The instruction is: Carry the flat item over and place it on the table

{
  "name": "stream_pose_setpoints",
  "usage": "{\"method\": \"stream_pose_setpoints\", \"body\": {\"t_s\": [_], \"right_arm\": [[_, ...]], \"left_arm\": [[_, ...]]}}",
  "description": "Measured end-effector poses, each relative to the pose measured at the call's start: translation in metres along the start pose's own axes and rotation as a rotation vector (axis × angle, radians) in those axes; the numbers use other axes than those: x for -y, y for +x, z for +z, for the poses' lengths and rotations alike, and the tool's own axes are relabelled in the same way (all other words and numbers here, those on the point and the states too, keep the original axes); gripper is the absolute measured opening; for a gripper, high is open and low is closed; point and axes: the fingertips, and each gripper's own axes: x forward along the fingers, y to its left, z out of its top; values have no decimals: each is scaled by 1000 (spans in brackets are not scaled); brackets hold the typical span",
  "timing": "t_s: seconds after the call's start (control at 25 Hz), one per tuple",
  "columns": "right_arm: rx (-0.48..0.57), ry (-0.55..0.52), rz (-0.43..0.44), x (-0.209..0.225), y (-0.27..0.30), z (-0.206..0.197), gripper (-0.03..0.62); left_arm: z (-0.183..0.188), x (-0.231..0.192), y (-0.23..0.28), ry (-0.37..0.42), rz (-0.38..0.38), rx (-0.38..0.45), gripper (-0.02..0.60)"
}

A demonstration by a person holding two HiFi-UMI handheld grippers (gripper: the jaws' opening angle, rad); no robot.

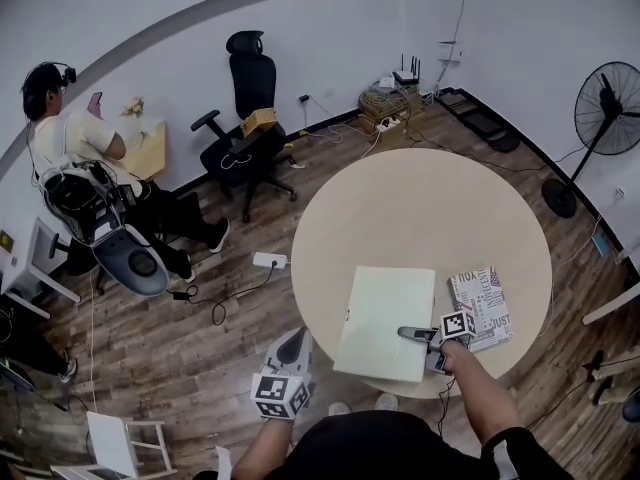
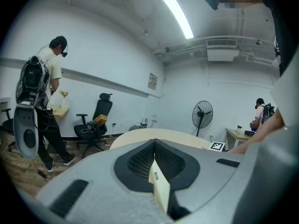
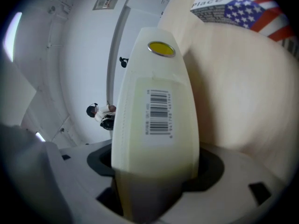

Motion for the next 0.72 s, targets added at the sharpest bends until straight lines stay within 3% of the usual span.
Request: {"method": "stream_pose_setpoints", "body": {"t_s": [0.24,0.44,0.6,0.72], "right_arm": [[125,-95,-258,19,-17,20,390],[166,-202,-443,28,-31,29,411],[207,-372,-588,19,-44,38,410],[251,-541,-620,-12,-56,48,410]], "left_arm": [[-8,20,1,8,-50,-16,5],[-6,25,4,8,-65,-15,5],[0,23,4,17,-72,-7,5],[2,22,3,21,-73,-6,5]]}}
